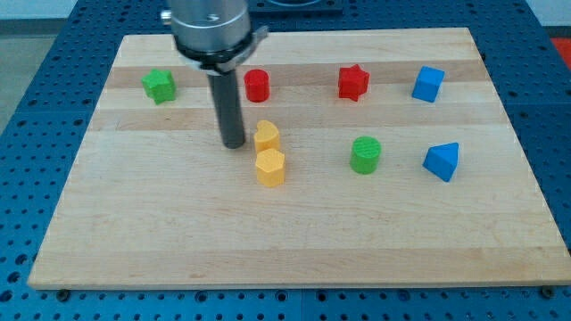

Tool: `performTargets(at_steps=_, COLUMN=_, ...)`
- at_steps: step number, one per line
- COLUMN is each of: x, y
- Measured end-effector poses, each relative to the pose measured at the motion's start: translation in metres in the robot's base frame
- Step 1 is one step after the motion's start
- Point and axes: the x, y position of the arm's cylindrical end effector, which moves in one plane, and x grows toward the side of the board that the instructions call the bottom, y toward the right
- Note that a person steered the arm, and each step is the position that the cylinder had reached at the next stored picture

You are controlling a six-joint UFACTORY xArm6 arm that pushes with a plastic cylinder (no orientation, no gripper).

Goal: Push the red circle to the top right of the heart

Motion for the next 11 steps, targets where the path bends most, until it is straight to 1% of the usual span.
performTargets(at_steps=1, x=0.000, y=-0.042)
performTargets(at_steps=2, x=-0.030, y=-0.070)
performTargets(at_steps=3, x=-0.092, y=-0.080)
performTargets(at_steps=4, x=-0.154, y=-0.066)
performTargets(at_steps=5, x=-0.185, y=-0.050)
performTargets(at_steps=6, x=-0.167, y=0.001)
performTargets(at_steps=7, x=-0.130, y=0.048)
performTargets(at_steps=8, x=-0.107, y=0.056)
performTargets(at_steps=9, x=-0.115, y=0.040)
performTargets(at_steps=10, x=-0.107, y=0.021)
performTargets(at_steps=11, x=-0.075, y=0.039)
